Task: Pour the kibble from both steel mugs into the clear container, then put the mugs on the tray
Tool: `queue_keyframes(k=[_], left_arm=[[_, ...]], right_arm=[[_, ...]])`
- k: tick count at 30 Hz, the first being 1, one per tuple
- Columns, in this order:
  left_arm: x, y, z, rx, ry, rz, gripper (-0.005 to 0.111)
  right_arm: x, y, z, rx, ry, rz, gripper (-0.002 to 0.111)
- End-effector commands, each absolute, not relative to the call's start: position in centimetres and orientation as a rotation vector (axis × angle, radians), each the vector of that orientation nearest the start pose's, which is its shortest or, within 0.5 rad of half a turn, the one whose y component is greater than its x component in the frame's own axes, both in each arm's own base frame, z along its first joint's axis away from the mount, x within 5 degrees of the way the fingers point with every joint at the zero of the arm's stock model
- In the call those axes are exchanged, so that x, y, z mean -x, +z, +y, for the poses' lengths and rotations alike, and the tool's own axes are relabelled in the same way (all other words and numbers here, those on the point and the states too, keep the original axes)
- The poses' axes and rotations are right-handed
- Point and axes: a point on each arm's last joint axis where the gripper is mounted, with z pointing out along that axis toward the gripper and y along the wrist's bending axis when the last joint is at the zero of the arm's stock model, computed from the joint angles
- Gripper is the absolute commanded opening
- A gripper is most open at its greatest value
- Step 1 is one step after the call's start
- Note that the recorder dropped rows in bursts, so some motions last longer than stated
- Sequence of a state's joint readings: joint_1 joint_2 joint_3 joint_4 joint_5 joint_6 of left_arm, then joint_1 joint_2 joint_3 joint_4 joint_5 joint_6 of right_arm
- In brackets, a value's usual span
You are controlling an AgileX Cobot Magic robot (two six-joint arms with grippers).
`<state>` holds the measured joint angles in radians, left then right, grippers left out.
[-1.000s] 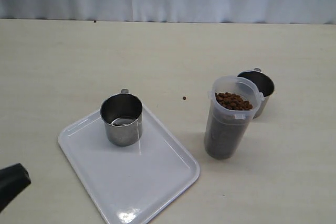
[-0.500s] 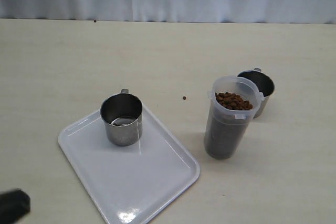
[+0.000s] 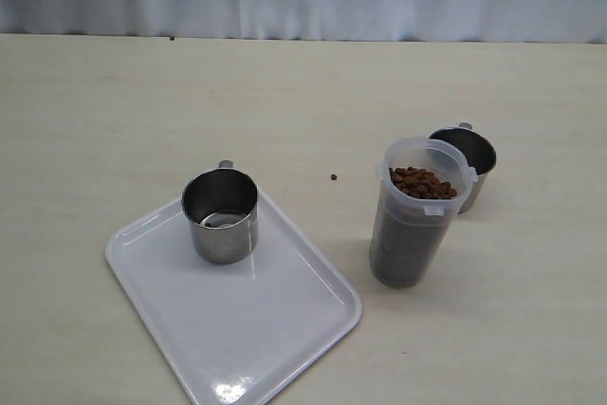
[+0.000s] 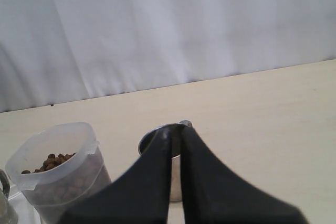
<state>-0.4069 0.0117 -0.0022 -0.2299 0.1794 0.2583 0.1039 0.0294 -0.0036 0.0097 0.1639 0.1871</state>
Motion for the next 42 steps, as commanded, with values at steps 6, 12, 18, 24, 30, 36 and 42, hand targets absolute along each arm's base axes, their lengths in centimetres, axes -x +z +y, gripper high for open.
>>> queue_keyframes(k=[6,12,18,24,30,36,42], left_arm=[[-5.4,19.4,-1.3,-0.212,-0.162,1.684,0.000],[-5.5,19.1,-0.4,-0.108,-0.020,1.725,0.000],[-5.5,19.0,-0.4,-0.132,0.010,1.735,0.000],[-5.5,19.0,-0.4,-0.132,0.010,1.735,0.000],[-5.5,19.0,-0.4,-0.133,0.012,1.735,0.000],[-5.5,19.0,-0.4,-0.133,0.012,1.735,0.000],[-5.5,19.0,-0.4,-0.133,0.012,1.735,0.000]], right_arm=[[-5.8,19.7,0.6,-0.074,0.233,1.675,0.005],[-5.8,19.7,0.6,-0.074,0.233,1.675,0.005],[-5.8,19.7,0.6,-0.074,0.233,1.675,0.005],[-5.8,19.7,0.6,-0.074,0.233,1.675,0.005],[-5.8,19.7,0.6,-0.074,0.233,1.675,0.005],[-5.8,19.7,0.6,-0.074,0.233,1.675,0.005],[-5.8,19.7,0.6,-0.074,0.233,1.675,0.005]])
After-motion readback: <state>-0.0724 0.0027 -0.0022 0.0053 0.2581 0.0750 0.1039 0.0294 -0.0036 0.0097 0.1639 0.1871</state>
